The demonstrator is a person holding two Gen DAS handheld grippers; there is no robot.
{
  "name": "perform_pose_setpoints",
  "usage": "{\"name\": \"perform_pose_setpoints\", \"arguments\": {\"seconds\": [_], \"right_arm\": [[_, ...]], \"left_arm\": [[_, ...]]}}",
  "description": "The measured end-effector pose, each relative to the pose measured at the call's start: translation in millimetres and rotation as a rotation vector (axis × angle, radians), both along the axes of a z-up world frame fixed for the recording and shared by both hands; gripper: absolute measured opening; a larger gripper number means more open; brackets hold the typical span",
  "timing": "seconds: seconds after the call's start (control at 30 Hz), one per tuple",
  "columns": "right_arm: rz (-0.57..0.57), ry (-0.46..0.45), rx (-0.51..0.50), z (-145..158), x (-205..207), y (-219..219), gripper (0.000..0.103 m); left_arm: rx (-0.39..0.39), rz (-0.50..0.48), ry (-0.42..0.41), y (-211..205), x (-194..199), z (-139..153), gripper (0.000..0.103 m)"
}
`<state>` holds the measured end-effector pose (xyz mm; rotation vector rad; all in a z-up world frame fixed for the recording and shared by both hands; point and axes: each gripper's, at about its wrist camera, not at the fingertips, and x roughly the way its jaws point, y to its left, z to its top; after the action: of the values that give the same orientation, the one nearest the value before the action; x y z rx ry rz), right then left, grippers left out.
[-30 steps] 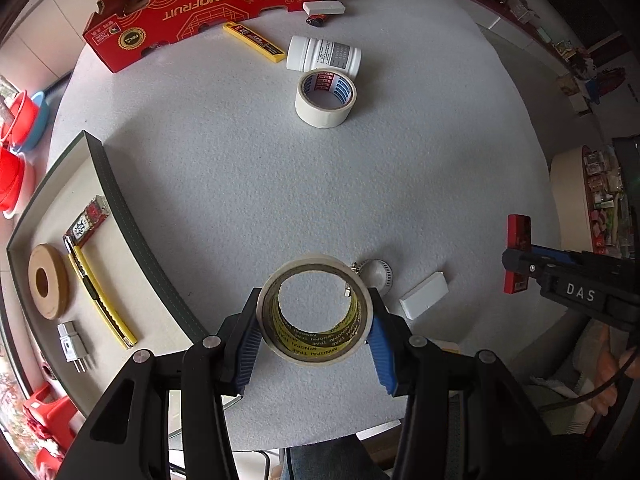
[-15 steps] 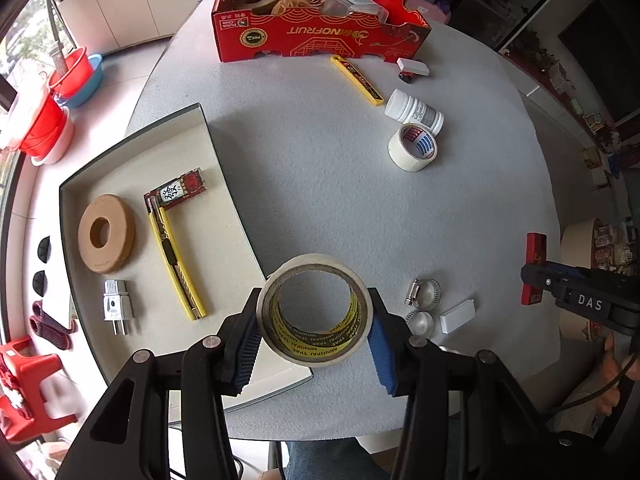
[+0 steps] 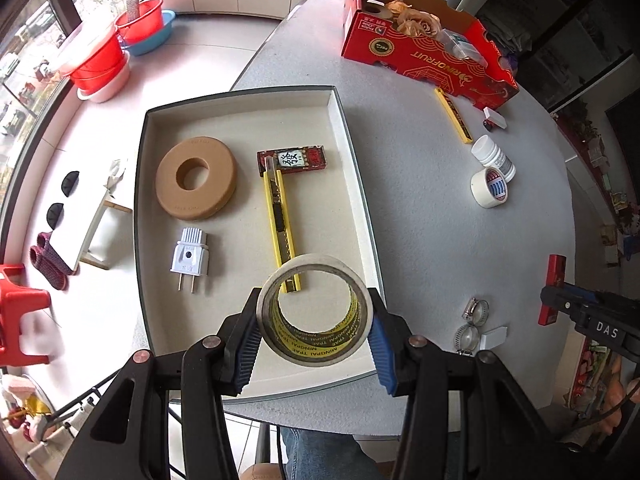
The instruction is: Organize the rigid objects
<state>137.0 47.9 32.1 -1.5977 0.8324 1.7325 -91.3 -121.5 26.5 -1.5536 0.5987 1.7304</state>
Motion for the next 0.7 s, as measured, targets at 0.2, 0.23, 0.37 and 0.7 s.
{"name": "perform_pose_setpoints", "arguments": {"seconds": [0.2,0.23,0.37,0.7], "right_arm": [[0.063,0.005,0.005,0,-27,-12,0.037],[0.073,0.006,0.004,0,-31,-14,0.037],[0.106,0.009,-0.002,-1,-45,-21,0.037],[0.185,0.031,-0.022,-3,-76,-40,0.037]], "left_arm": [[-0.011,0.061,-0.003,-22,-16,-4,0.052],[-0.013,0.068,-0.003,-25,-18,-4,0.052],[-0.016,0.083,0.001,-32,-25,-6,0.052],[-0.031,0.092,0.002,-45,-36,-10,0.052]]}}
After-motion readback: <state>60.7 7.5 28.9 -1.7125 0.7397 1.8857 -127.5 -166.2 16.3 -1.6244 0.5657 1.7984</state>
